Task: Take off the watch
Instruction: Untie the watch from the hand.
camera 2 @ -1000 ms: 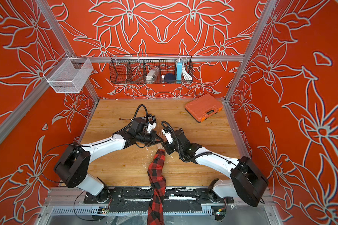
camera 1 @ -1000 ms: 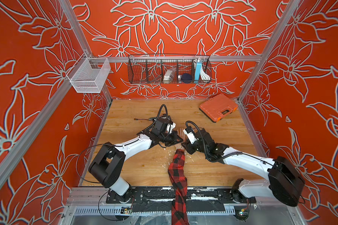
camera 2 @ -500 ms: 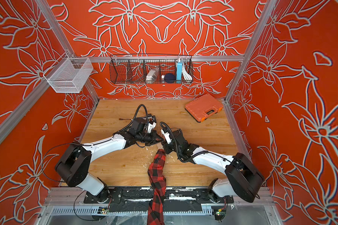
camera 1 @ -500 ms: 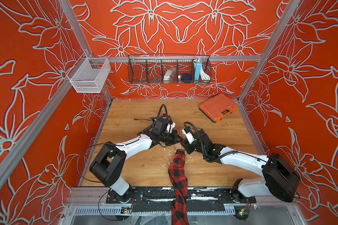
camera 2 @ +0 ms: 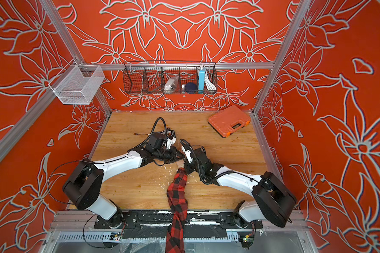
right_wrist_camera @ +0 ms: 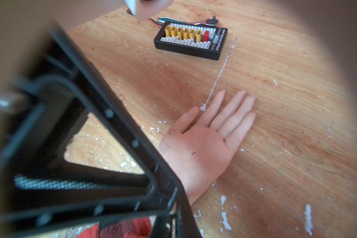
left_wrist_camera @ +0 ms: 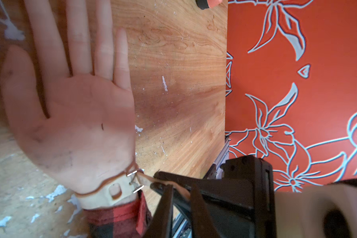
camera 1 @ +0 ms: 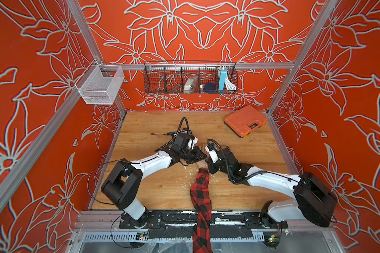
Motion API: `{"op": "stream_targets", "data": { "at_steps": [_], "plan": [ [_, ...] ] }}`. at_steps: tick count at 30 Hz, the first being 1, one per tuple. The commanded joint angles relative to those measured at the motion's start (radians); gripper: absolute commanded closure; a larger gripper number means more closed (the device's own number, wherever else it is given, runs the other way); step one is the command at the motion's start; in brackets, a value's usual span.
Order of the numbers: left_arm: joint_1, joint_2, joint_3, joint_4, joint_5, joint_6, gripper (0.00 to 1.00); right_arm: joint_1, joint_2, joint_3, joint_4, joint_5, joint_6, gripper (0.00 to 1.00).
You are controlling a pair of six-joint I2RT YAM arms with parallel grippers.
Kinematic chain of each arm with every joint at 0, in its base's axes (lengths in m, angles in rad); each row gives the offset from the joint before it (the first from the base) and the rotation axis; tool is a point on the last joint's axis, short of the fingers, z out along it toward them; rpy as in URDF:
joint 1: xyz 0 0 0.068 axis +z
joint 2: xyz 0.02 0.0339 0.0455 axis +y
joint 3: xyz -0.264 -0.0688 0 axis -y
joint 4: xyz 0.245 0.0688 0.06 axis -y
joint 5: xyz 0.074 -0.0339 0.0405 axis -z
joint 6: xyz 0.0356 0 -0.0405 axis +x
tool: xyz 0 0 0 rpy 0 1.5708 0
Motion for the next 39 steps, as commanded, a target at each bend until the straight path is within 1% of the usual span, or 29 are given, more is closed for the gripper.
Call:
{"op": "stream_targets", "data": {
  "at_steps": [1, 3, 4, 9, 12, 16, 20, 25, 28, 33, 37, 39],
  "plan": [
    [-0.005, -0.043, 0.020, -0.086, -0.053, 0.058, 0.72, -0.007, -0.018, -0.022, 0.028, 0.071, 0.056, 1.00],
    [-0.005, -0.051, 0.019, -0.151, -0.094, 0.094, 0.64, -0.011, -0.028, -0.032, 0.044, 0.066, 0.077, 1.00],
    [-0.005, -0.051, 0.019, -0.175, -0.106, 0.106, 0.63, -0.013, -0.031, -0.037, 0.051, 0.063, 0.088, 1.00],
    [-0.010, -0.024, 0.023, -0.249, -0.145, 0.151, 0.62, -0.021, -0.033, -0.065, 0.100, 0.053, 0.168, 1.00],
    [-0.022, -0.007, 0.035, -0.271, -0.157, 0.168, 0.62, -0.034, -0.031, -0.089, 0.142, 0.027, 0.228, 1.00],
    [-0.040, 0.003, 0.056, -0.290, -0.171, 0.178, 0.61, -0.045, -0.027, -0.105, 0.153, 0.026, 0.282, 1.00],
    [-0.066, 0.038, 0.116, -0.352, -0.193, 0.211, 0.55, -0.066, -0.018, -0.129, 0.155, 0.053, 0.327, 1.00],
    [-0.100, 0.086, 0.195, -0.450, -0.262, 0.233, 0.54, -0.094, -0.030, -0.169, 0.171, 0.059, 0.380, 1.00],
    [-0.113, 0.111, 0.229, -0.497, -0.303, 0.237, 0.51, -0.103, -0.039, -0.183, 0.185, 0.052, 0.394, 1.00],
    [-0.138, 0.160, 0.305, -0.602, -0.389, 0.244, 0.47, -0.112, -0.048, -0.222, 0.263, 0.029, 0.435, 1.00],
    [-0.150, 0.174, 0.336, -0.625, -0.406, 0.236, 0.45, -0.123, -0.032, -0.253, 0.364, -0.027, 0.467, 1.00],
    [-0.155, 0.177, 0.348, -0.631, -0.407, 0.234, 0.45, -0.129, -0.022, -0.285, 0.462, -0.066, 0.505, 1.00]
  ]
}}
